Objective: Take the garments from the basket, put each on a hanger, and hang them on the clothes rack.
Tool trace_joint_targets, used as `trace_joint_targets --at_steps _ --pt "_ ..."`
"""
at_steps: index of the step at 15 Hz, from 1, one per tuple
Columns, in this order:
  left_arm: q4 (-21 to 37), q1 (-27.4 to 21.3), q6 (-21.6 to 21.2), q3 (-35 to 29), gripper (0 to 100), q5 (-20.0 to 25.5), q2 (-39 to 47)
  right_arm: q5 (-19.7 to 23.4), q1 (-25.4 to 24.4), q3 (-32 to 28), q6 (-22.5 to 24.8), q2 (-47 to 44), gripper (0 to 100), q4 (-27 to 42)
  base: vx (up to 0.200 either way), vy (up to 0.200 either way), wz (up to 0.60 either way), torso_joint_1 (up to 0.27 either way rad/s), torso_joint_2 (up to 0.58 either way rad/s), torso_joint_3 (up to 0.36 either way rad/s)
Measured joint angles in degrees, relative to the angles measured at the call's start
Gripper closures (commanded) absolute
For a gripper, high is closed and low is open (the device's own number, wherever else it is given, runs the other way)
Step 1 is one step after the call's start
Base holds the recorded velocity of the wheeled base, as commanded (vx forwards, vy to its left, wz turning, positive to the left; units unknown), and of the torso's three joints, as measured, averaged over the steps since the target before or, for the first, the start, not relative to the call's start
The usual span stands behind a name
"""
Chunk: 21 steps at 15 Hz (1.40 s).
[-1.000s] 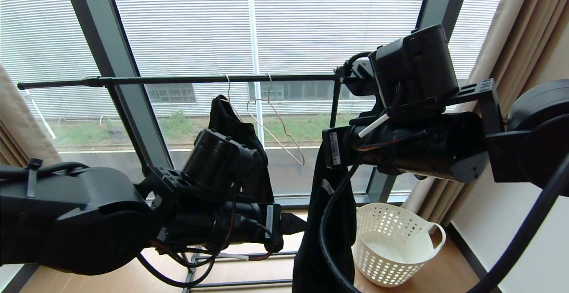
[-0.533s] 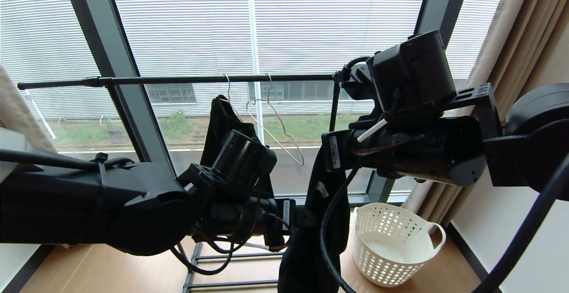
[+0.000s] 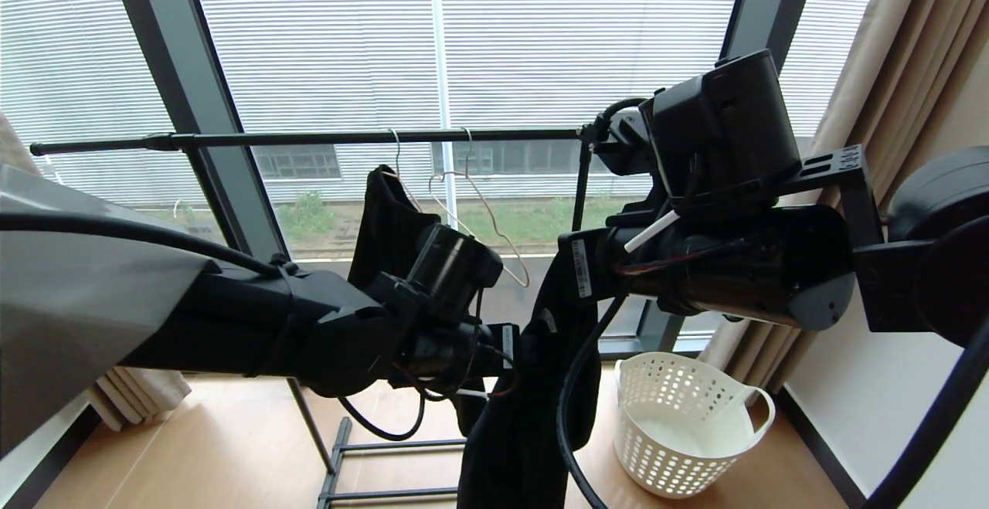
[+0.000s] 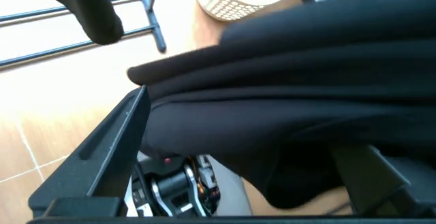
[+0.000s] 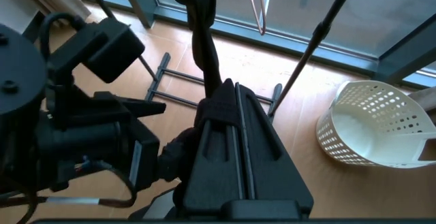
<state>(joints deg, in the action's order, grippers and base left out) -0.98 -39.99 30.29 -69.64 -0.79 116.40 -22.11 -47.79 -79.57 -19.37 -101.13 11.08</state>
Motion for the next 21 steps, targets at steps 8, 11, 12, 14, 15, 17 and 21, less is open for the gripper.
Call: trace_joint_targets --at_steps 8,11,12,14,15,17,21 --pt "0.13 0.77 0.0 -0.63 0 -1.26 3.97 -0.11 1.04 0.13 0.35 1.05 100 0.0 0.0 0.0 0.0 0.0 0.0 0.0" --pt "0.13 0.99 -0.07 0.74 0 -3.23 2.97 -0.13 1.9 0.0 0.41 1.39 100 -0.02 0.0 0.0 0.0 0.0 0.0 0.0" --pt "0.13 1.01 -0.07 1.32 0 -3.78 2.49 -0.13 2.26 -0.01 0.44 1.49 100 0.0 0.0 0.0 0.0 0.0 0.0 0.0" --pt "0.13 0.96 -0.09 2.45 0 -3.96 1.35 -0.13 2.73 -0.06 0.46 1.63 100 0.0 0.0 0.0 0.0 0.0 0.0 0.0" --pt "0.13 0.93 -0.13 3.0 0 -3.96 0.67 -0.13 3.02 -0.11 0.49 1.66 100 -0.02 0.0 0.0 0.0 0.0 0.0 0.0" --pt "0.09 0.85 -0.09 4.13 0 -3.94 -0.61 -0.13 3.72 -0.11 0.73 1.66 100 0.0 0.0 0.0 0.0 0.0 0.0 0.0" --pt "0.05 0.96 -0.09 5.64 0 -3.94 -2.62 -0.13 4.66 -0.15 0.84 1.63 100 -0.02 0.0 0.0 0.0 0.0 0.0 0.0"
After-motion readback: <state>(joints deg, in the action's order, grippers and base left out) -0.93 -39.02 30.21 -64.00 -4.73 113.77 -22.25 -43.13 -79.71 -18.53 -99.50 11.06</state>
